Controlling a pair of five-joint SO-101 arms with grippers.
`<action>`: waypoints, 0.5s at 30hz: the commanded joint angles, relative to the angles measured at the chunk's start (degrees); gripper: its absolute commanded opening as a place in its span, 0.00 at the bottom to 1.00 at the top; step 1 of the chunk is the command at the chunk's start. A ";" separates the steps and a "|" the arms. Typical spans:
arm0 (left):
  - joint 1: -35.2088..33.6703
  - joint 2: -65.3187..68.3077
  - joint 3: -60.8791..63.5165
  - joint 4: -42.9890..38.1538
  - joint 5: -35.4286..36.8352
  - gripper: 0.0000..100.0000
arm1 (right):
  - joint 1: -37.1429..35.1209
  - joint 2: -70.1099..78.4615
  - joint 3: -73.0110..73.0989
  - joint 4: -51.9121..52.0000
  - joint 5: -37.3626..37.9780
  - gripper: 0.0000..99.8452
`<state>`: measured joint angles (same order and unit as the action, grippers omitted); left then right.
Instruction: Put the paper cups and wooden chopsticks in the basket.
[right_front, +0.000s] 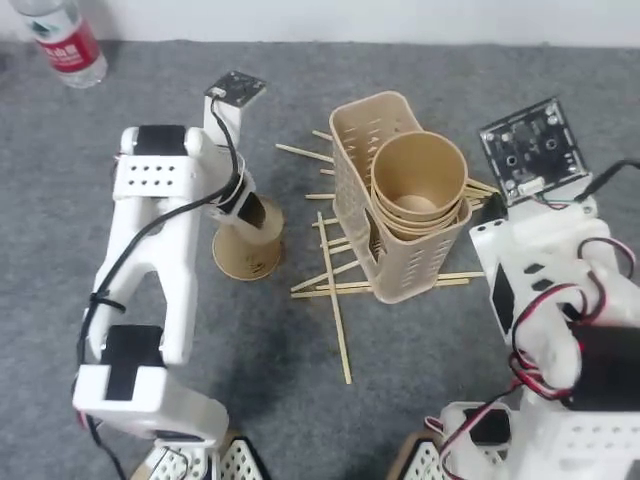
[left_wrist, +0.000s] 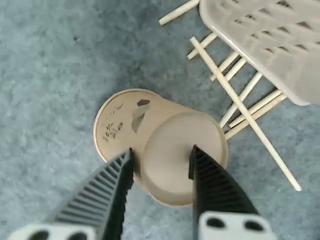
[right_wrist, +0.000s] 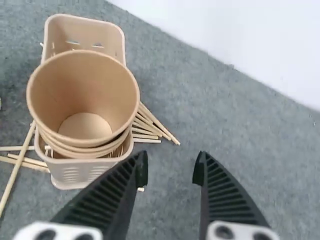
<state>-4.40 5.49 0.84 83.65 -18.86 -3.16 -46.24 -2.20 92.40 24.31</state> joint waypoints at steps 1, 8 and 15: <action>-1.05 -2.90 -3.30 1.32 -0.70 0.14 | 0.40 -0.48 -0.26 -1.45 0.35 0.17; -1.23 -1.14 -3.47 4.48 -4.48 0.14 | 0.40 -0.57 -0.26 -1.45 0.35 0.17; -5.89 -0.44 -3.82 8.53 -11.52 0.11 | 0.40 -0.57 -0.26 -1.01 0.35 0.17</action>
<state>-6.24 6.20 -1.19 89.54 -25.10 -3.08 -46.24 -2.20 92.04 24.31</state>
